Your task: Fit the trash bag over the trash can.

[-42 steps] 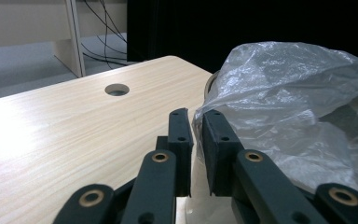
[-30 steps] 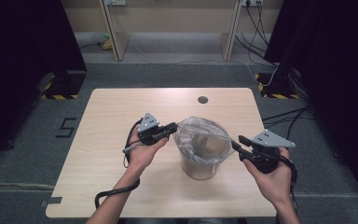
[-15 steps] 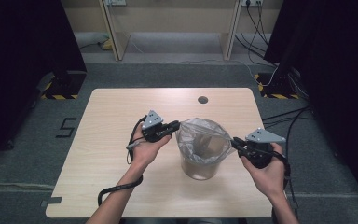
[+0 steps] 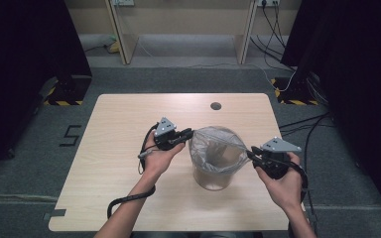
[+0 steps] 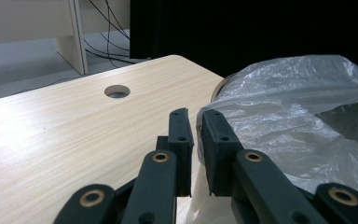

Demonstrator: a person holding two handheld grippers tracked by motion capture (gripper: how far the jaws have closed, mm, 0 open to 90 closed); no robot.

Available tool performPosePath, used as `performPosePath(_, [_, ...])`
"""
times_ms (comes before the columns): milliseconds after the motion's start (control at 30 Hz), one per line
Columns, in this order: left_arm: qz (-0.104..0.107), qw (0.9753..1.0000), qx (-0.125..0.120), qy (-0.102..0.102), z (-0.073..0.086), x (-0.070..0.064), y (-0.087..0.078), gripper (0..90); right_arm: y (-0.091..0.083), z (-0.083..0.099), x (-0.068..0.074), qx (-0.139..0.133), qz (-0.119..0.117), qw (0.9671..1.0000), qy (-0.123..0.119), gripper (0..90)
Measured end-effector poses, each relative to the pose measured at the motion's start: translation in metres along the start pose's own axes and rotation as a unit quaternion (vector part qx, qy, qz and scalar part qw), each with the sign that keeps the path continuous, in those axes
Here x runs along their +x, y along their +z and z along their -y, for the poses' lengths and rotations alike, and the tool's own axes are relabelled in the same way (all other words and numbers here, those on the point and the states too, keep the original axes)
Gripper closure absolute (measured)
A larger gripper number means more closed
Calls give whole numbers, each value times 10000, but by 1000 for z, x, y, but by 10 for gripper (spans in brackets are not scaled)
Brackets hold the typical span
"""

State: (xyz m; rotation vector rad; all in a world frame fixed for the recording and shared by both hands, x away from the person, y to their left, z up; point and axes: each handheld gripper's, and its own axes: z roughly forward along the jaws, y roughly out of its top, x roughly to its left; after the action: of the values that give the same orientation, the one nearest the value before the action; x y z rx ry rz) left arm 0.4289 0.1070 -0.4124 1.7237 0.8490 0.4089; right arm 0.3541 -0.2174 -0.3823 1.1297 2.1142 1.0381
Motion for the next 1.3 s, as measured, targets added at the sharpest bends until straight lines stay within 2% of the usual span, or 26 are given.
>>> performPosePath(133, [-15,10000,2,25,0,-1,0,822,-13,-7,1,-197,-73,9998,-63,688])
performPosePath(233, [-17,10000,-16,42,-1,-1,0,822,-20,-13,4,-316,-248,9991,-129,656])
performPosePath(367, [-39,10000,-17,82,-2,-2,0,826,-18,-21,7,-391,-418,9982,-205,625])
performPosePath(467, [-48,9999,11,117,-3,-1,0,828,-15,-26,5,-380,-433,9981,-240,627])
performPosePath(700, [-42,9999,39,152,-4,0,2,826,-1,-23,-6,-126,-289,9993,-185,811])
performPosePath(867, [-37,9998,45,214,-5,-2,3,820,4,-14,-9,19,-187,9998,-109,813])
performPosePath(1033, [-75,9997,55,239,-5,-3,3,805,8,-7,-7,106,-89,9998,-160,782])
performPosePath(1233, [-98,9996,26,256,-8,-1,-2,706,10,-6,-5,99,3,9998,-145,775])
performPosePath(1300, [40,9997,1,252,-9,1,-6,646,10,-6,-4,113,69,9998,-180,775])
